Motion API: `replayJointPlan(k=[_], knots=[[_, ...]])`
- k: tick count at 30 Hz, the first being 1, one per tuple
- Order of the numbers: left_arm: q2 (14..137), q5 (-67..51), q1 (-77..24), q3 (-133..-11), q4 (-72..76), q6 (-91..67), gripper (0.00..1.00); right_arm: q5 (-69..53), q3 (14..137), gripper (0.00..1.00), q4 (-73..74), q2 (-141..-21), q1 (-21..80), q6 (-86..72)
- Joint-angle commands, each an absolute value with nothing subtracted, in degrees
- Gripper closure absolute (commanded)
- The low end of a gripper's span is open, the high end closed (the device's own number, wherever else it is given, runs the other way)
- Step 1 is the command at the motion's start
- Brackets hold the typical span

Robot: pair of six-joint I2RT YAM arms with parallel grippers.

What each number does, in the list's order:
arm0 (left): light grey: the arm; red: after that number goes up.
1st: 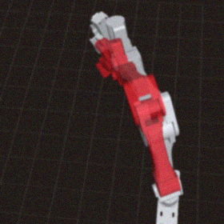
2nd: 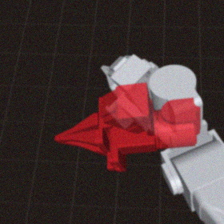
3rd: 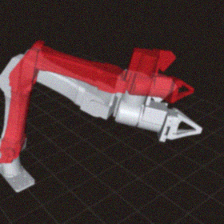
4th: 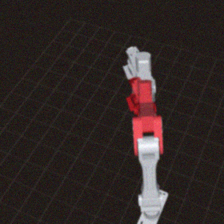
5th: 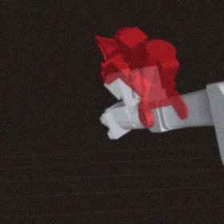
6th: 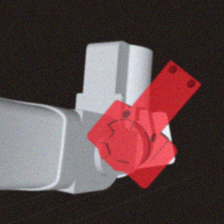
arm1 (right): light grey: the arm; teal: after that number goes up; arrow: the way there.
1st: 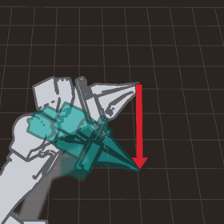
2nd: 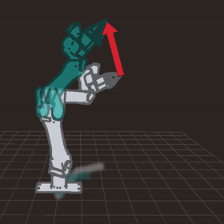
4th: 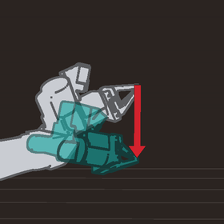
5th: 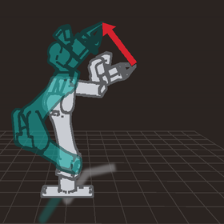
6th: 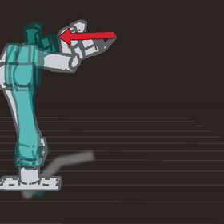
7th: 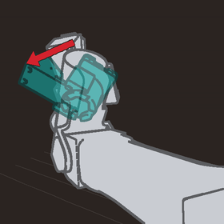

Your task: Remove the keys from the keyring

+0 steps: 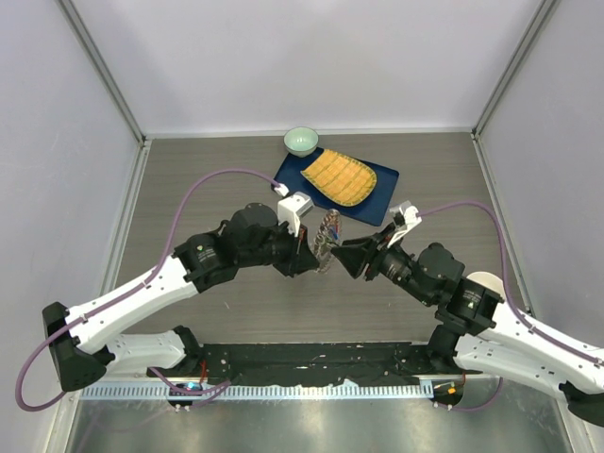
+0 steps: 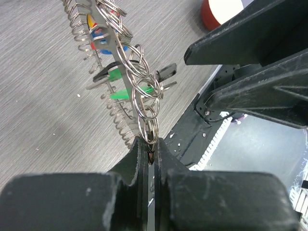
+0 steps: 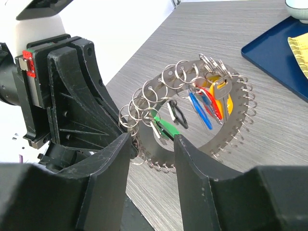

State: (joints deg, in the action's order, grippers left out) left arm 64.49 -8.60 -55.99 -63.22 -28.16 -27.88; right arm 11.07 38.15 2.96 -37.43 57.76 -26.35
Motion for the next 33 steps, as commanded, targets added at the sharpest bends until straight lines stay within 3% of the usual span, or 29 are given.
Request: replayJointPlan(k=[1, 7, 17, 25, 29, 33], knots=[[64.0, -11.1, -55.9, -65.9, -25.2, -28.0, 1.0, 13.4, 40.4, 0.51, 4.1, -36.1, 57.7, -28.1], [63.9, -13.0, -55.9, -66.1, -23.7, -30.1, 1.0, 11.8, 41.6, 0.5, 2.6, -38.1, 57.7, -30.1], [64.5, -14.5, -55.9, -67.9, -23.7, -30.5, 1.0, 10.9, 40.8, 0.63, 0.8, -41.0, 57.7, -28.7], [65.5, -13.5, -55.9, -67.7, -25.4, -29.1, 1.0, 12.7, 41.5, 0.87, 1.5, -42.2, 57.7, -27.8], [65.7, -10.4, -55.9, -66.9, -26.6, -27.7, 1.0, 14.1, 42.4, 0.87, 3.9, -41.6, 57.7, -27.3], [66.2, -10.3, -55.9, -66.7, -27.1, -27.3, 1.0, 14.7, 43.3, 0.79, 5.4, -41.5, 57.7, -27.2]])
